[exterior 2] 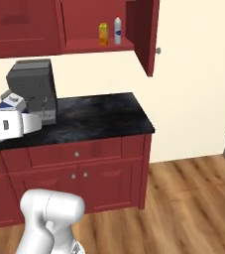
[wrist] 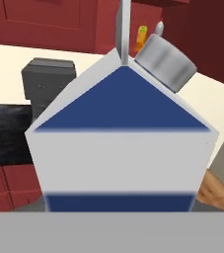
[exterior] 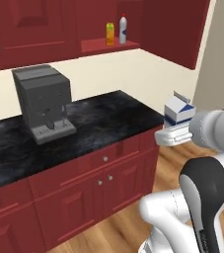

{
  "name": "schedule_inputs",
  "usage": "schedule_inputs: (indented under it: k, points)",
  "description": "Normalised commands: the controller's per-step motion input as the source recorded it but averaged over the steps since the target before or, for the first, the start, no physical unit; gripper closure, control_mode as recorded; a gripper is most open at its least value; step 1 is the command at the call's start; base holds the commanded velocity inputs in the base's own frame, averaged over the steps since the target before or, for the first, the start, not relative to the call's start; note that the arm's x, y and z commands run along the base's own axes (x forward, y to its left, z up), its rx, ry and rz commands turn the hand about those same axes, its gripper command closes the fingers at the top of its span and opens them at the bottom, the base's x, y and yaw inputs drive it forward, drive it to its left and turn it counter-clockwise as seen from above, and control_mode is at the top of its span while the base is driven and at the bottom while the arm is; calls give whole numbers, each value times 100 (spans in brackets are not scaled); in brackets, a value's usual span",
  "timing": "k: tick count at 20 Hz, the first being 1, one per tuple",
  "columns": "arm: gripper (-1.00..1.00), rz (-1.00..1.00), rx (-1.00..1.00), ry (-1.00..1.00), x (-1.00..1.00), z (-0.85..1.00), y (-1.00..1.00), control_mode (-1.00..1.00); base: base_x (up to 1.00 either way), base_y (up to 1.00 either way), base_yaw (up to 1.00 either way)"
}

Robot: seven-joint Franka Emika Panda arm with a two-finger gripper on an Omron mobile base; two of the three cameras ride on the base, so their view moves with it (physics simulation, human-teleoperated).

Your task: Pick the bottled water, milk, boxed drink from the counter and place them in the open cabinet.

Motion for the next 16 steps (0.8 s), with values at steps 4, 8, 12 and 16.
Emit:
schedule_inputs:
  k: [4, 8, 12, 16]
  points:
    - [100, 0, 0, 0, 0, 0, 0, 100, 23, -9, 24]
    - [100, 0, 0, 0, 0, 0, 0, 100, 28, -6, 27]
    - [100, 0, 0, 0, 0, 0, 0, 100, 26, -17, 27]
    - [100, 0, 0, 0, 0, 0, 0, 100, 28, -26, 26]
